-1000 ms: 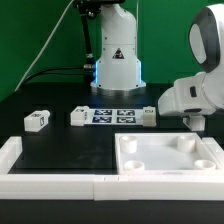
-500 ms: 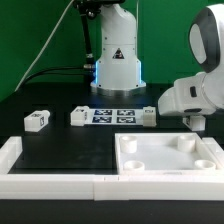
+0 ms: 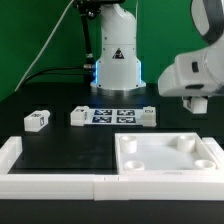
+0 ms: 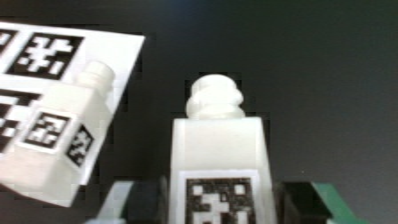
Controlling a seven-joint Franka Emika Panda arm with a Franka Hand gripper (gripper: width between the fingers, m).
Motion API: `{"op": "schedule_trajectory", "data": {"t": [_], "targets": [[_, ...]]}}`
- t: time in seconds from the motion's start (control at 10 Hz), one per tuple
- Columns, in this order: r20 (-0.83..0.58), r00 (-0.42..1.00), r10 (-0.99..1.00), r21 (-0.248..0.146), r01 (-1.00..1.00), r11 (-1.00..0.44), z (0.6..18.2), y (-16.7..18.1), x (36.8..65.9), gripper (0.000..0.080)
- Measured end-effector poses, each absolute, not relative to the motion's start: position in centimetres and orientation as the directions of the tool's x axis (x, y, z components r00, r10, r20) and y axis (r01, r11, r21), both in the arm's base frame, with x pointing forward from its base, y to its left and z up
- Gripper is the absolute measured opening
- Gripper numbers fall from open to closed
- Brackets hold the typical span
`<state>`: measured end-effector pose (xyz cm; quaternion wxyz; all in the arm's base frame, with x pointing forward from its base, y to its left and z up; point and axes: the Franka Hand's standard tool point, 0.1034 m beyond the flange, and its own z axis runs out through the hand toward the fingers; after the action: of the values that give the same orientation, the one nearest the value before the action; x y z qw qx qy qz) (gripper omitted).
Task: Assemble one leg
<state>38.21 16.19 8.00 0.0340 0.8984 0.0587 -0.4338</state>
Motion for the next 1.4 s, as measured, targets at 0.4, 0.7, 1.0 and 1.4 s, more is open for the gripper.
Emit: {"op": "schedule_trajectory", "data": {"t": [0.4, 0.7, 1.0, 1.4], "targets": [[-0.749, 0.658, 0.073, 0.015, 0.126, -0.992, 9.4, 15.9, 39.0, 0.0287], [-0.547, 0.832, 0.092, 0.000, 0.110, -0.994, 9.1, 16.2, 39.9, 0.0287], [-0.262, 0.959, 0.112, -0.030, 0.108, -0.994, 8.7, 14.8, 41.4, 0.0287], [0.131, 0.987, 0.090, -0.068, 0.100, -0.993, 10.8, 14.0, 44.4, 0.0287]]}}
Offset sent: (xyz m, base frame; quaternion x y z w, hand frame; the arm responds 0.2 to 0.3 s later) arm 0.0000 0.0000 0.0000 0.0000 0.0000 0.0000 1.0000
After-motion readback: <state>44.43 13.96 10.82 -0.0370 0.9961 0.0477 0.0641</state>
